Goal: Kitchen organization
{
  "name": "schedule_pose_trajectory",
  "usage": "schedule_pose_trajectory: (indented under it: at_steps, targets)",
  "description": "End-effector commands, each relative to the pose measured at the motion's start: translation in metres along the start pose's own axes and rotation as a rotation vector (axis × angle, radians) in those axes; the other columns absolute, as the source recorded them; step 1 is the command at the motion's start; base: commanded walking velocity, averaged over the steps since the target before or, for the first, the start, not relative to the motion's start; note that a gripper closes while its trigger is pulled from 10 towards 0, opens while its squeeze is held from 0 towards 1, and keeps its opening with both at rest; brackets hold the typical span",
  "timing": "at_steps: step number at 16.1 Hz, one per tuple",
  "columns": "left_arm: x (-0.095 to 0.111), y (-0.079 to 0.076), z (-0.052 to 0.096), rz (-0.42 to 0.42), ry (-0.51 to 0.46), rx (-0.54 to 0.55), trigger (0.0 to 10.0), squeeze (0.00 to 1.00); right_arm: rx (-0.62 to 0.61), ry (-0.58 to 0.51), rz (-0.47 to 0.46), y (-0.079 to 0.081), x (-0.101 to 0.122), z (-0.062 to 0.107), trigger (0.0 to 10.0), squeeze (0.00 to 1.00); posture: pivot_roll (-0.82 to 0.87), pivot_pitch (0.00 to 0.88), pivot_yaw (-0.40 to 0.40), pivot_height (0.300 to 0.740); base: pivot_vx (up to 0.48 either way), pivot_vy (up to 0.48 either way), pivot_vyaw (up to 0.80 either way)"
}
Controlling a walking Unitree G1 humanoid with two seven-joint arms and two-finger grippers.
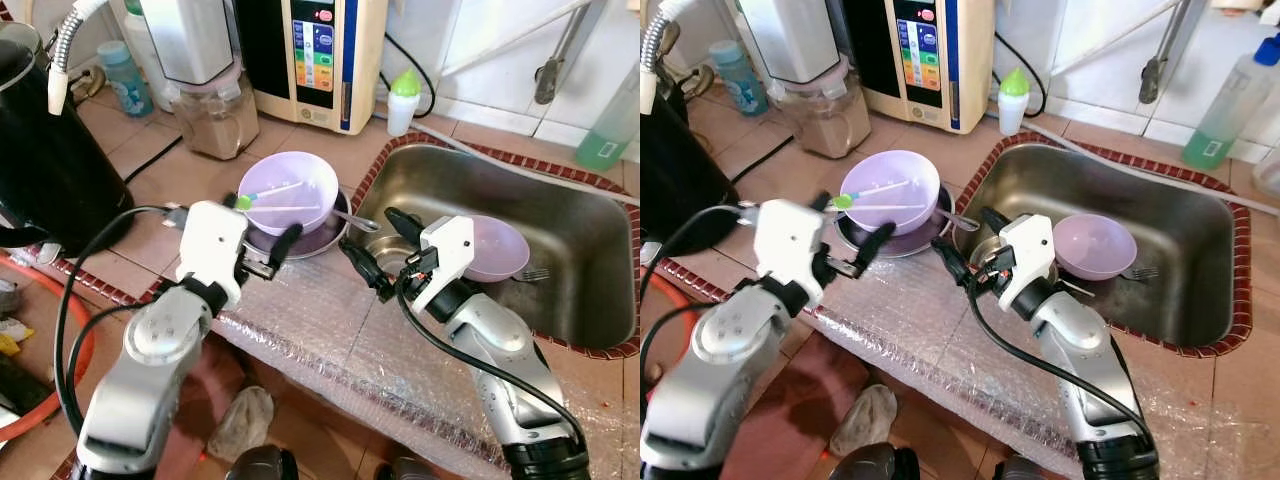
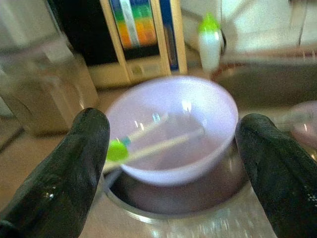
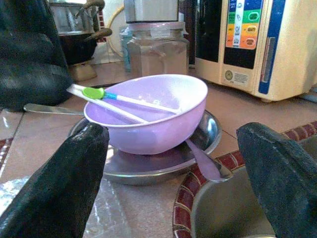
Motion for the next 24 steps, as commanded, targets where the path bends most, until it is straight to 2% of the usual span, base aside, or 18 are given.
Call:
schedule_pose_trajectory:
  at_steps: [1, 4, 5, 6, 8, 9, 10, 13, 16, 17, 18, 19, 20, 24]
  targets:
    - [0.005, 0.005, 0.002, -0.011, -0.06, 0.023, 10.0, 0.0, -0.026, -0.004, 0.019, -0.004, 0.0, -0.001, 10.0, 0.0, -0.02, 0.026, 0.057, 0.74, 0.0, 0.0, 0.0]
    - [-0.002, 0.026, 0.002, 0.016, -0.109, 0.135, 10.0, 0.0, -0.131, 0.012, 0.055, -0.02, -0.005, 0.0, 10.0, 0.0, -0.03, 0.008, 0.05, 0.74, 0.0, 0.0, 0.0]
    - [-0.008, 0.042, 0.002, 0.086, -0.112, 0.219, 10.0, 0.0, -0.164, 0.018, 0.067, -0.022, -0.006, 0.002, 10.0, 0.0, -0.03, 0.005, 0.05, 0.74, 0.0, 0.0, 0.0]
    - [-0.014, 0.051, 0.0, 0.136, -0.101, 0.257, 10.0, 0.0, -0.169, 0.021, 0.065, -0.021, -0.008, 0.004, 10.0, 0.0, -0.03, 0.005, 0.049, 0.74, 0.0, 0.0, 0.0]
    - [-0.022, 0.056, -0.004, 0.212, -0.09, 0.274, 10.0, 0.0, -0.169, 0.024, 0.064, -0.016, -0.01, 0.006, 10.0, 0.0, -0.03, 0.006, 0.05, 0.74, 0.0, 0.0, 0.0]
    - [-0.026, 0.065, -0.011, 0.279, -0.083, 0.3, 10.0, 0.0, -0.154, 0.029, 0.057, -0.008, -0.012, 0.009, 10.0, 0.0, -0.04, 0.007, 0.052, 0.74, 0.0, 0.0, 0.0]
    - [-0.026, 0.067, -0.014, 0.303, -0.09, 0.305, 10.0, 0.0, -0.146, 0.033, 0.051, -0.004, -0.013, 0.011, 10.0, 0.0, -0.04, 0.007, 0.053, 0.74, 0.0, 0.0, 0.0]
    - [-0.03, 0.07, -0.029, 0.441, -0.077, 0.299, 10.0, 0.0, -0.08, 0.025, 0.032, 0.01, -0.012, 0.011, 10.0, 0.0, -0.05, 0.006, 0.058, 0.74, 0.0, 0.0, 0.0]
    - [-0.039, 0.071, -0.043, 0.651, -0.032, 0.298, 10.0, 0.0, -0.036, 0.017, 0.023, 0.017, -0.009, 0.011, 10.0, 0.0, -0.06, 0.002, 0.062, 0.74, 0.0, 0.0, 0.0]
    - [-0.042, 0.071, -0.045, 0.682, -0.016, 0.299, 7.3, 0.0, -0.026, 0.02, 0.021, 0.019, -0.01, 0.011, 10.0, 0.0, -0.06, 0.001, 0.062, 0.74, 0.0, 0.0, 0.0]
    - [-0.045, 0.07, -0.047, 0.712, -0.001, 0.291, 7.3, 0.0, -0.018, 0.022, 0.021, 0.02, -0.01, 0.011, 10.0, 0.0, -0.06, 0.001, 0.062, 0.74, 0.0, 0.0, 0.0]
    - [-0.045, 0.069, -0.051, 0.755, -0.002, 0.277, 1.0, 0.0, -0.004, 0.022, 0.021, 0.023, -0.011, 0.011, 10.0, 0.0, -0.06, 0.0, 0.061, 0.74, 0.0, 0.0, 0.0]
    - [-0.042, 0.065, -0.055, 0.769, 0.0, 0.247, 0.0, 0.0, 0.0, 0.023, 0.021, 0.024, -0.011, 0.011, 10.0, 0.0, -0.06, 0.0, 0.061, 0.74, 0.0, 0.0, 0.0]
    - [-0.038, 0.065, -0.062, 0.807, 0.001, 0.231, 0.0, 0.0, 0.013, 0.019, 0.019, 0.026, -0.01, 0.007, 10.0, 0.0, -0.06, 0.0, 0.067, 0.74, 0.0, 0.0, 0.0]
Point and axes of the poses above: a point about 5 cm out from each wrist's last joint towards the gripper, its own z axis pointing back from the gripper into the wrist, its own x axis along the axis of the wrist's last joint, y = z × x, the point moved 6 cm from there along -z, pointing out of the wrist towards the gripper, and after that the axes turned 14 degrees about z, right-handed, at the moved point
